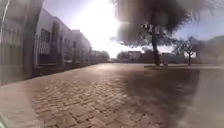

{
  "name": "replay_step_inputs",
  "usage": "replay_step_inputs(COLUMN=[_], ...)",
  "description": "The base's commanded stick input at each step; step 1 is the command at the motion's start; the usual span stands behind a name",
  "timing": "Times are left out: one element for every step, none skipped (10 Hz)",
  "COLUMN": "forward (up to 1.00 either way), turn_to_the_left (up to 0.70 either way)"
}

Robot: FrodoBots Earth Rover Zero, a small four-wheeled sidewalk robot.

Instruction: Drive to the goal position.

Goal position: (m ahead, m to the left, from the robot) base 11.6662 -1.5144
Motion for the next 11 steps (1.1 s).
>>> replay_step_inputs(forward=[1.0,1.0,1.0,1.0,1.0,1.0,1.0,1.0,1.0,1.0,1.0], turn_to_the_left=[0.0,0.0,0.0,0.0,0.0,0.0,0.0,0.0,0.0,0.0,0.0])
